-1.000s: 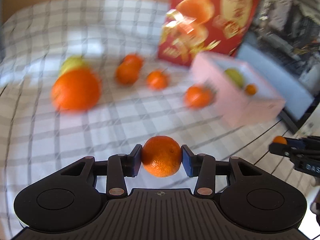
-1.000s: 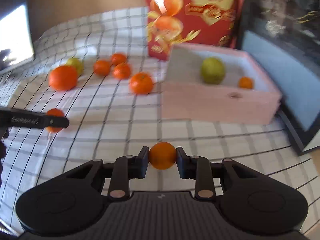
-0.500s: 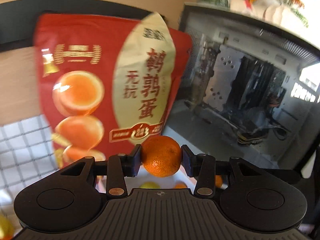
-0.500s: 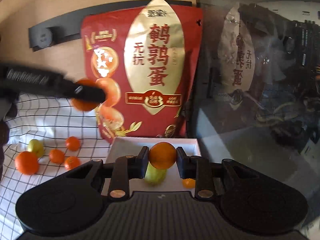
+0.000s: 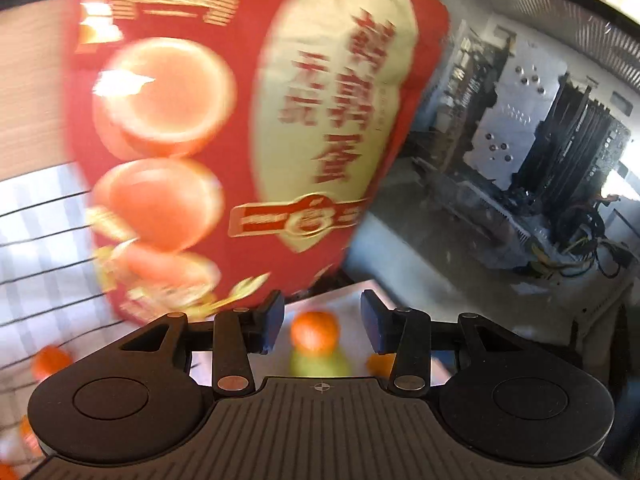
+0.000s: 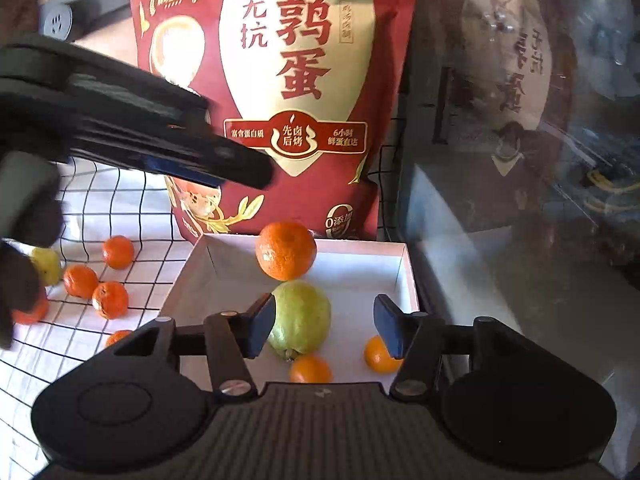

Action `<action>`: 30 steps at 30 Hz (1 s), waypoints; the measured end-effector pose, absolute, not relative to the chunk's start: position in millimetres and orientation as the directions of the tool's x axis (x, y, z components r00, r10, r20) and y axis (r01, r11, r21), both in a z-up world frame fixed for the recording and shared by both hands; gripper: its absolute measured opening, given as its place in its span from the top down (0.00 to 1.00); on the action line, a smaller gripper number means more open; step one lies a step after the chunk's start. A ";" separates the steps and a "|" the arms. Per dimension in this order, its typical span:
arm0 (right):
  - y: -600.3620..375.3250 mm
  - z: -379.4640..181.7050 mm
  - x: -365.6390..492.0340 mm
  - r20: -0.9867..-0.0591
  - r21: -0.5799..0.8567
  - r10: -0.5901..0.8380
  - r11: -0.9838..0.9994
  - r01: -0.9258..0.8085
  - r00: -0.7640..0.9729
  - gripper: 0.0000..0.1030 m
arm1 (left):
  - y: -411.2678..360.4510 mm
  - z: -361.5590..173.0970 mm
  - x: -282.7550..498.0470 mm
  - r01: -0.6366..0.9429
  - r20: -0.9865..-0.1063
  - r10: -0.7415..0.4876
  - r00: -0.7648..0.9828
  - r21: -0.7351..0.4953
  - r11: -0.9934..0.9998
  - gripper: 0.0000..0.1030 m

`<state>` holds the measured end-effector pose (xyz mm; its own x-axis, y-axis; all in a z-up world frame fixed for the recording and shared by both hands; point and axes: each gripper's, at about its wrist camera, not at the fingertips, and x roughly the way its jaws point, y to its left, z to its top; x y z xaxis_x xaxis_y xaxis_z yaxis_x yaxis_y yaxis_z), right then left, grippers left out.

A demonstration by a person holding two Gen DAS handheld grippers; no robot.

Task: Organize fruits
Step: 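Carry both held tangerines over the pink box and open both tools, then grasp another tangerine from the table with the right tool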

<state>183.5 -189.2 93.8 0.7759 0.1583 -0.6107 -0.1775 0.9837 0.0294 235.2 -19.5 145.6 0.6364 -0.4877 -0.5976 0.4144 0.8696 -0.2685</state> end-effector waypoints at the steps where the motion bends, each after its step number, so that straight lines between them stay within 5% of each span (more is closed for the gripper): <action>1: -187.4 93.7 184.7 -0.614 0.029 0.161 0.983 -0.182 0.773 0.47 | -6.9 144.6 221.1 0.395 -0.584 -0.468 0.664 -0.257 0.882 0.55; 15: -87.6 102.7 171.6 -0.621 -0.015 0.288 0.926 -0.378 0.729 0.47 | 191.9 73.0 67.4 -0.106 -0.695 -0.128 0.707 -0.283 0.953 0.55; 21: -6.6 96.8 169.3 -0.648 -0.052 0.358 0.860 -0.507 0.673 0.47 | 233.8 73.1 32.9 -0.186 -0.697 -0.067 0.714 -0.281 0.942 0.55; 28: 68.4 89.8 172.0 -0.675 0.118 0.504 0.795 -0.595 0.539 0.42 | 250.8 62.1 9.8 -0.198 -0.689 -0.083 0.720 -0.318 0.927 0.55; 30: 95.2 90.1 163.4 -0.668 0.050 0.498 0.772 -0.634 0.553 0.42 | 255.5 61.0 5.7 -0.205 -0.688 -0.080 0.721 -0.322 0.924 0.55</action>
